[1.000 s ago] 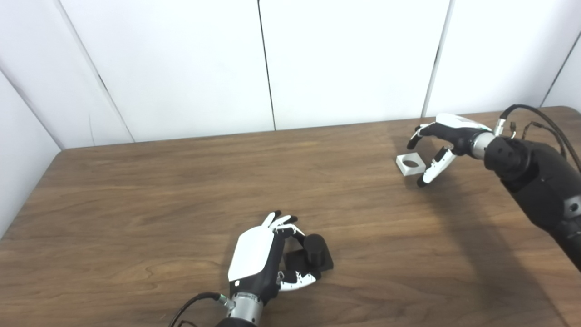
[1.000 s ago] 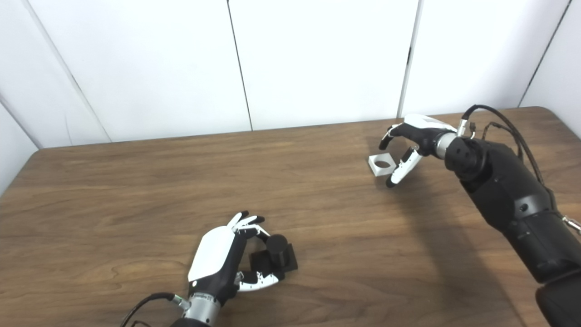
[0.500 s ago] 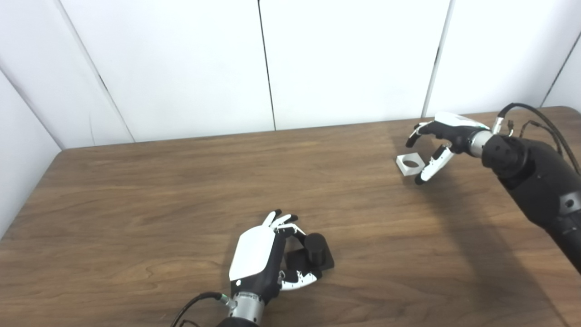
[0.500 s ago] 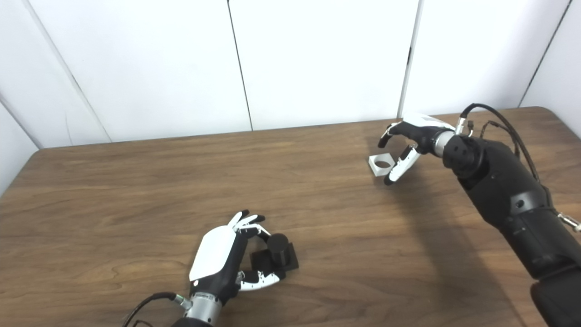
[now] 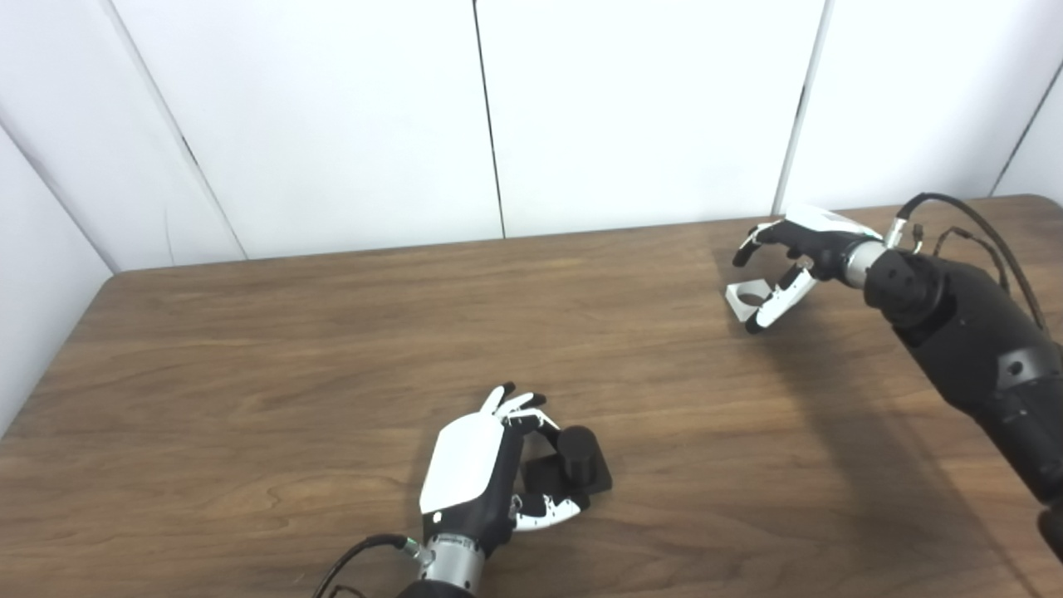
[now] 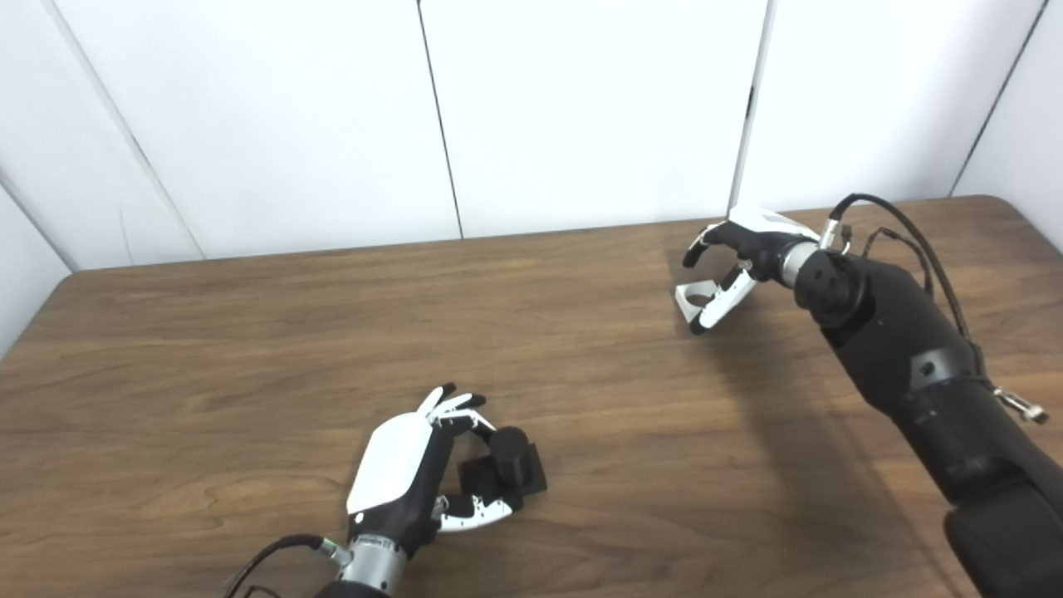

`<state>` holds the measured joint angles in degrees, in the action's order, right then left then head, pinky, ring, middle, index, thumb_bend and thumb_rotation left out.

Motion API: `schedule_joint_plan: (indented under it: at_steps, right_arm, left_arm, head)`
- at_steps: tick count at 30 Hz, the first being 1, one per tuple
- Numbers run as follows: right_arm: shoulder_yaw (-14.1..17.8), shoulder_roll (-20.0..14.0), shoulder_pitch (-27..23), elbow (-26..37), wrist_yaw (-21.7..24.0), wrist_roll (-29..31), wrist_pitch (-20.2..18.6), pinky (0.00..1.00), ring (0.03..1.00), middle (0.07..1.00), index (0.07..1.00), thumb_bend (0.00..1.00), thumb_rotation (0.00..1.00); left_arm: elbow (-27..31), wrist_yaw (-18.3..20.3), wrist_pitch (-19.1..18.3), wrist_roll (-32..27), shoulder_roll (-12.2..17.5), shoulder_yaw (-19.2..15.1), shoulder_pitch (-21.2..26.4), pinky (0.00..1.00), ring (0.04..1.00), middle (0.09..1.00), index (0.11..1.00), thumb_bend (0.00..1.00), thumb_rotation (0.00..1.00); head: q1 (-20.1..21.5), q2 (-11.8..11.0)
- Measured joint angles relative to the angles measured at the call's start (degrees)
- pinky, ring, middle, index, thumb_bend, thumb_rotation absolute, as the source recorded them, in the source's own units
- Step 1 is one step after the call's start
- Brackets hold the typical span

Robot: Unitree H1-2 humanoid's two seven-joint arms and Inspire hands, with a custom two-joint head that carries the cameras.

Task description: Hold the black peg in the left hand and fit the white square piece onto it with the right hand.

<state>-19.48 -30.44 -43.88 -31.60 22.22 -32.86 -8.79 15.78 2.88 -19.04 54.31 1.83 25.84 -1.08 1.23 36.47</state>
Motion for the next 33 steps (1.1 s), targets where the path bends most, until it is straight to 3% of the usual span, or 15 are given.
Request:
schedule_joint_plan:
  at_steps: [20,33]
  right_arm:
    - [0.02,0.76,-0.01,-1.72,-0.68,0.33,0.34,0.88,0.995,0.938,0.730,0.97,0.20]
    - [0.06,0.77,0.00,-2.38,-1.57,1.05,1.27,0.86,0.987,0.930,0.676,0.95,0.18]
  left_arm:
    - [0.23,0.28,-0.09,0.26,-0.04,0.01,-0.04,0.82,0.957,0.854,0.486,0.51,0.08]
    - [0.39,0.39,-0.19,0.57,-0.15,-0.01,-0.13,0.84,0.952,0.850,0.486,0.51,0.08]
  head:
    - [0.26,0.09]
    - [0.26,0.44]
